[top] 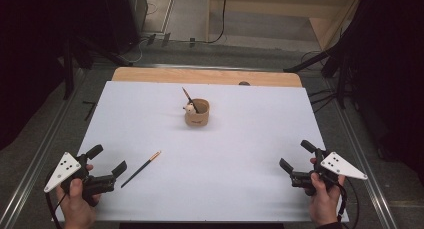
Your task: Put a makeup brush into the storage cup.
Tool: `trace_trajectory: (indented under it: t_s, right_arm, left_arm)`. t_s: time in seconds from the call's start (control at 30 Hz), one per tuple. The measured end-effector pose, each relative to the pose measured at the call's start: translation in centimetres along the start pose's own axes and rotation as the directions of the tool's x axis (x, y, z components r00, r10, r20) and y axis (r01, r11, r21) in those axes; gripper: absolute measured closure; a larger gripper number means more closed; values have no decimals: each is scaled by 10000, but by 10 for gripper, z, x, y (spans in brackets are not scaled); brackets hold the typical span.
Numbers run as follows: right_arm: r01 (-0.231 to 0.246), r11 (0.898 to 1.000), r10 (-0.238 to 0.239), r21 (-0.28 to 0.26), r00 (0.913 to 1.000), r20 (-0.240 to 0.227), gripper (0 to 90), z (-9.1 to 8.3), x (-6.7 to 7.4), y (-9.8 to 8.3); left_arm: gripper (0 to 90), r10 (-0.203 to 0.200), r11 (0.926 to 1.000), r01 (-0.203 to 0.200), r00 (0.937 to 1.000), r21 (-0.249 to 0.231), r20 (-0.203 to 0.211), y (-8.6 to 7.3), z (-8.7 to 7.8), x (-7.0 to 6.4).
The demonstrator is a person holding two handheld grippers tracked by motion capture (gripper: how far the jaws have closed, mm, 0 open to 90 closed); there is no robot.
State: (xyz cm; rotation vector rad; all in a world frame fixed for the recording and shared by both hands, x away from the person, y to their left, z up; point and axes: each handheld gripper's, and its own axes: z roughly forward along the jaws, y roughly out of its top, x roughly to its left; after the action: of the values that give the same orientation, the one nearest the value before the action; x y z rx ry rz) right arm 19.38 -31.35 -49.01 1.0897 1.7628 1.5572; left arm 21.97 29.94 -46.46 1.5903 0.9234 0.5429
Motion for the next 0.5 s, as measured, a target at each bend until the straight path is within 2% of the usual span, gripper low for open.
trace_trajectory:
  t_s: [0.37,0.5]
  right_arm:
    - [32,9999,-31,153,10000,-46,0,4,5,-1]
    - [80,9996,-81,264,10000,38,0,3,3,-2]
  left_arm:
    - [0,-103,9999,103,9999,5,92,1,4,-2]
    - [0,-99,9998,97,9999,-152,-85,5,4,-3]
